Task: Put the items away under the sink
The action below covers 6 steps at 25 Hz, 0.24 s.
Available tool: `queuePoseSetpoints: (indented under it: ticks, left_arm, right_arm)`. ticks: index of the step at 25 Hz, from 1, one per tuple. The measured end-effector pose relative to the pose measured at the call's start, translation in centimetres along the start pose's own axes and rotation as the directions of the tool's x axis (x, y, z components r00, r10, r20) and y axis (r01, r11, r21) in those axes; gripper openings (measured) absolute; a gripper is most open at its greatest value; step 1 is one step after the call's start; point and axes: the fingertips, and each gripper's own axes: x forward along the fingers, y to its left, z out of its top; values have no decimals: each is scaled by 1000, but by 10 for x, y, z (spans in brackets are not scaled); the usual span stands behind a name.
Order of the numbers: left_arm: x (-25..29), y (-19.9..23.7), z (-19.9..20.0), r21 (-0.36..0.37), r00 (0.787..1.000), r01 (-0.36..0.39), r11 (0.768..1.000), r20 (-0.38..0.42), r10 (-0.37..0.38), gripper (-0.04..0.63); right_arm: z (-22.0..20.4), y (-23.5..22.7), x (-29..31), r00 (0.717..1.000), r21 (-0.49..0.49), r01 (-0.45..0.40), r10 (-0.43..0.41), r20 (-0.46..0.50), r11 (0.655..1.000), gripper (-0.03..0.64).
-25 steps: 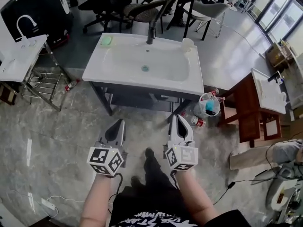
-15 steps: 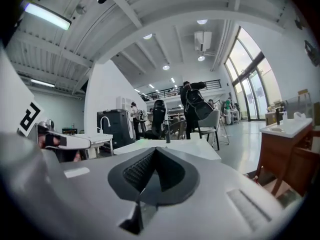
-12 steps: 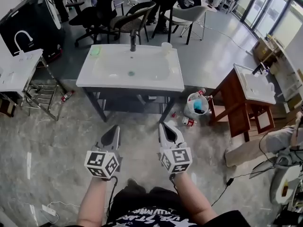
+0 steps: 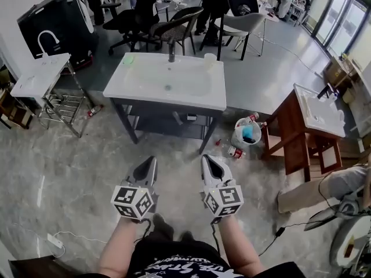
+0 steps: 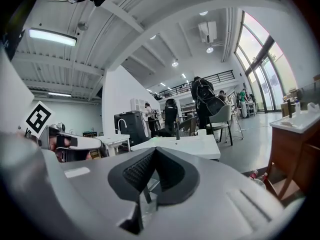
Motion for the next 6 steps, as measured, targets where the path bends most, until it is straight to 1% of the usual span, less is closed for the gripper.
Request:
queuePoseSetpoints:
  ticks: [2, 6]
  left_arm:
    - [-8, -12, -8, -17, 1000, -2, 1000, -7, 2, 9]
    - [-28, -35, -23, -17, 1000, -13, 1000, -27, 13, 9]
  right_arm:
    - [-3, 0, -14, 1000, 4, -11, 11, -6, 1000, 2]
    - [-13, 5, -44, 999, 14, -28, 29, -33, 1000, 2]
